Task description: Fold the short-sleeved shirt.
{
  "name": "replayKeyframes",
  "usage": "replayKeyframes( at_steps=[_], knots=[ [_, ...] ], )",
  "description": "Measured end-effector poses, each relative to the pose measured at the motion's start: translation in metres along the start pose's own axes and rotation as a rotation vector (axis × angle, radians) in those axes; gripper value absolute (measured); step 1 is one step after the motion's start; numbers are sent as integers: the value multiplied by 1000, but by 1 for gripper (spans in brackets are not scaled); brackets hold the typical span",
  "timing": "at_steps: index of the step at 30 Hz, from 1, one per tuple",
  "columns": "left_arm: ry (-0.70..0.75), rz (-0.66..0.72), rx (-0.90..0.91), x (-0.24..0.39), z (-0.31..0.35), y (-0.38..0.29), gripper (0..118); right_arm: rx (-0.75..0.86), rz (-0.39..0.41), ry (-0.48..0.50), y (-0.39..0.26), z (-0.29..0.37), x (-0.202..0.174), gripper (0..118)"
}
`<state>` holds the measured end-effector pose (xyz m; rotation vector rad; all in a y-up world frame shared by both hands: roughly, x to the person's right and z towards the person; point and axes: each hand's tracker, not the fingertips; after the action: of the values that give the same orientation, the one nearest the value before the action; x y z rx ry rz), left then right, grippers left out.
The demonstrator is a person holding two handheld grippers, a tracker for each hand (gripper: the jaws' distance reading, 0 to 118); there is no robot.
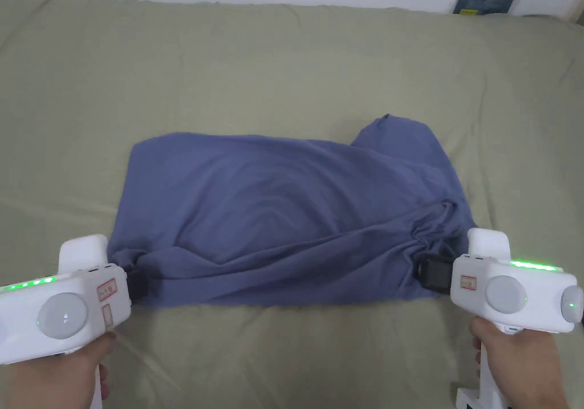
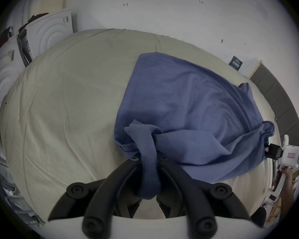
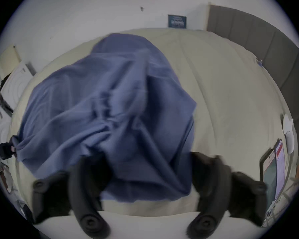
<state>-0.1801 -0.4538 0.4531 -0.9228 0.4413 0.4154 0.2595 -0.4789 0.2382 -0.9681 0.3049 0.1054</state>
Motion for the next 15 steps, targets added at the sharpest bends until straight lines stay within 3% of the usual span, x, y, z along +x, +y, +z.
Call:
replayKeyframes(
  at_steps=[2,3,4,6,15],
  knots=[
    [-9,15,-1,-4,-3,-4,11,-7,-7,22,0,9,-1,51],
    [-16,29,7,-4,-2,-6,10,4,-11,55,0,12,0,20],
    [-18,30,26,-7,-3,-5,9,3,-15,46,1,14,2,12],
    [-20,22,26,-9,1,-6,9,-3,-79,107,3,23,5,12],
    [-96,62,99,-26,47,2,9,44,-197,222,7,80,24,12]
  ],
)
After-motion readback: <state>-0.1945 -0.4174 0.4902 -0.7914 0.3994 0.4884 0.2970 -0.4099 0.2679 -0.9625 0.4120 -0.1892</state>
